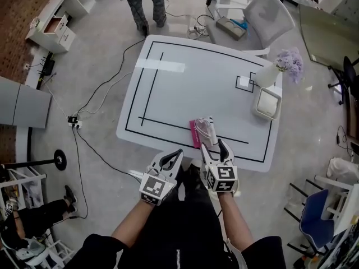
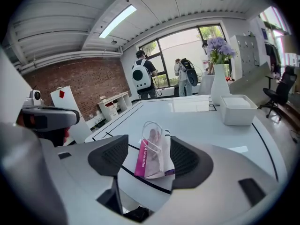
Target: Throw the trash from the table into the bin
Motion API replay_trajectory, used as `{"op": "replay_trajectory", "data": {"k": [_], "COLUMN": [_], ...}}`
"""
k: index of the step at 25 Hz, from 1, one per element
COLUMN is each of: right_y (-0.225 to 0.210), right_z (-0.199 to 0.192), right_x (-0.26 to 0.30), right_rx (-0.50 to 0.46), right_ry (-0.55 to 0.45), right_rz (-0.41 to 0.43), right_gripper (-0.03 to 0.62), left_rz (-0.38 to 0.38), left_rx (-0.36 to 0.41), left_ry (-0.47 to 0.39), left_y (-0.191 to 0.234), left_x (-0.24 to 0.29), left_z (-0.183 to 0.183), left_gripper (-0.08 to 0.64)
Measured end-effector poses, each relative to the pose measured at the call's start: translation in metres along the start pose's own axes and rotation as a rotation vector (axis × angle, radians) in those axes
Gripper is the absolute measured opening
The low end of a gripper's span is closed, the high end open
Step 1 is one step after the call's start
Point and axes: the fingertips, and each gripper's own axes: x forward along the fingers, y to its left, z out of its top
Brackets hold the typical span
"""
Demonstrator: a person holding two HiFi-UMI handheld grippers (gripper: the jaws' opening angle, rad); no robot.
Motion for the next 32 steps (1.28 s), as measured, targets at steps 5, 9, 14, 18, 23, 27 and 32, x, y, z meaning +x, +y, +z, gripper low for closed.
{"op": "replay_trajectory", "data": {"k": [5, 9, 14, 18, 23, 27, 32], "right_y": [-0.007, -0.011, -0.014, -0.019, -0.023, -0.025, -0.028], "right_z": [-0.006, -0.013, -0.025, -0.033, -0.04, -0.046, -0.051], "right_x": [0.011, 0.019, 0.028, 0.033, 0.044, 0.05, 0.058], "right_rx": [-0.008, -0.013, -0.035, -0.038, -0.05, -0.076, -0.081], "right_ry": [0.033, 0.061, 0.099, 0.126, 0.152, 0.181, 0.211], "right_rz": [-0.003, 0.0, 0.0, -0.009, -0.011, -0.01, -0.007], "right_gripper": [0.262, 0.262, 0.262, 0.262, 0.262, 0.262, 0.261], "left_rz": [0.022, 0.039, 0.057, 0.072, 0.089, 0.1, 0.106], "left_rx": [-0.005, -0.014, -0.027, -0.036, -0.045, -0.054, -0.058], "left_ry": [-0.005, 0.0, 0.003, 0.004, 0.01, 0.012, 0.012], "left_y": [0.006, 0.011, 0.015, 0.018, 0.025, 0.029, 0.033], "left_x": [-0.005, -0.009, -0.012, -0.015, -0.017, -0.019, -0.018], "left_z": [-0.001, -0.004, -0.009, -0.01, -0.015, -0.017, -0.017], "left_gripper": [0.008, 0.008, 0.008, 0.008, 0.008, 0.008, 0.008]}}
